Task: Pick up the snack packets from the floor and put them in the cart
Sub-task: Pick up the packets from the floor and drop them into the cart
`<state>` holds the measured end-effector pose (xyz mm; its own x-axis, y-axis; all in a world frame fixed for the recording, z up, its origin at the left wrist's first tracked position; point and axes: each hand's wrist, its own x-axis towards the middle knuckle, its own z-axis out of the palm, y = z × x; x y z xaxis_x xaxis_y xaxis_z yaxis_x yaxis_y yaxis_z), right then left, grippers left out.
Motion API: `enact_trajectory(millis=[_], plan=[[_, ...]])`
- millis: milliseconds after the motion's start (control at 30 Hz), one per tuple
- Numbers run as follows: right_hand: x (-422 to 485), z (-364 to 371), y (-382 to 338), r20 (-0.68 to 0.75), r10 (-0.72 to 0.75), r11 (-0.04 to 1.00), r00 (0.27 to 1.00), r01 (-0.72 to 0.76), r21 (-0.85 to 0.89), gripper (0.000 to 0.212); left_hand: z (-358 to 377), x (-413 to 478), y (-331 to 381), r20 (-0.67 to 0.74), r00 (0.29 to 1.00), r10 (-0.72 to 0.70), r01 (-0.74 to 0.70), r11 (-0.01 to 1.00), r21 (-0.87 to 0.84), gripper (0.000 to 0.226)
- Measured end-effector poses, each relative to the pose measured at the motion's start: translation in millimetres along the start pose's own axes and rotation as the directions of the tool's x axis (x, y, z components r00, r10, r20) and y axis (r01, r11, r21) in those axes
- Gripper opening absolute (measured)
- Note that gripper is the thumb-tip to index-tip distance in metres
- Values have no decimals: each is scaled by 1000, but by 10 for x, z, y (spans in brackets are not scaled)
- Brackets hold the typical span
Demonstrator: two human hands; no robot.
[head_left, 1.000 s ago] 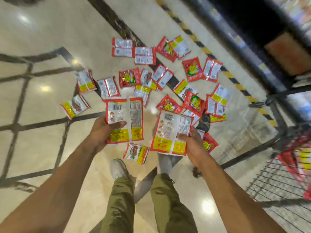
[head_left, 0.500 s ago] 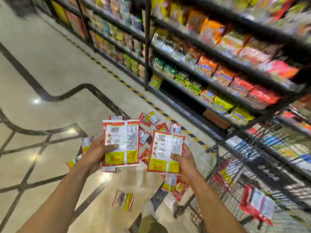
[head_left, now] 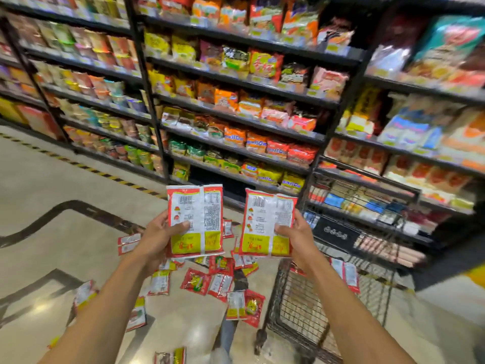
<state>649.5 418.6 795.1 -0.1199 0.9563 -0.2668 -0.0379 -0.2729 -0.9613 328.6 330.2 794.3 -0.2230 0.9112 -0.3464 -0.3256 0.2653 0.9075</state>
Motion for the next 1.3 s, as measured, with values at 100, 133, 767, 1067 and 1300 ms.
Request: enact_trajectory(millis=[100,133,767,1067,1300], plan=[[-278,-420,-134,-67,-21,1000,998,22,14,52,390,-33,-72,47,999,16,-17,1000,13,44],[-349,-551,-163,-88,-28,999,996,30,20,51,527,-36,-102,67,998,17,-18,1000,15,44],[325,-3306,262,-497,129,983,858,-45,178,54,3411,1378,-993,306,927,-218,155,964,216,32],[1688,-4239,1052,-552,374,927,745,-322,193,47,4294,2699,-1934,137,891,-433,374,871,318,36],[2619,-4618,2142,-604,416,889,680,-443,113,36,4620,3592,-2878,-38,887,-460,437,810,392,22]])
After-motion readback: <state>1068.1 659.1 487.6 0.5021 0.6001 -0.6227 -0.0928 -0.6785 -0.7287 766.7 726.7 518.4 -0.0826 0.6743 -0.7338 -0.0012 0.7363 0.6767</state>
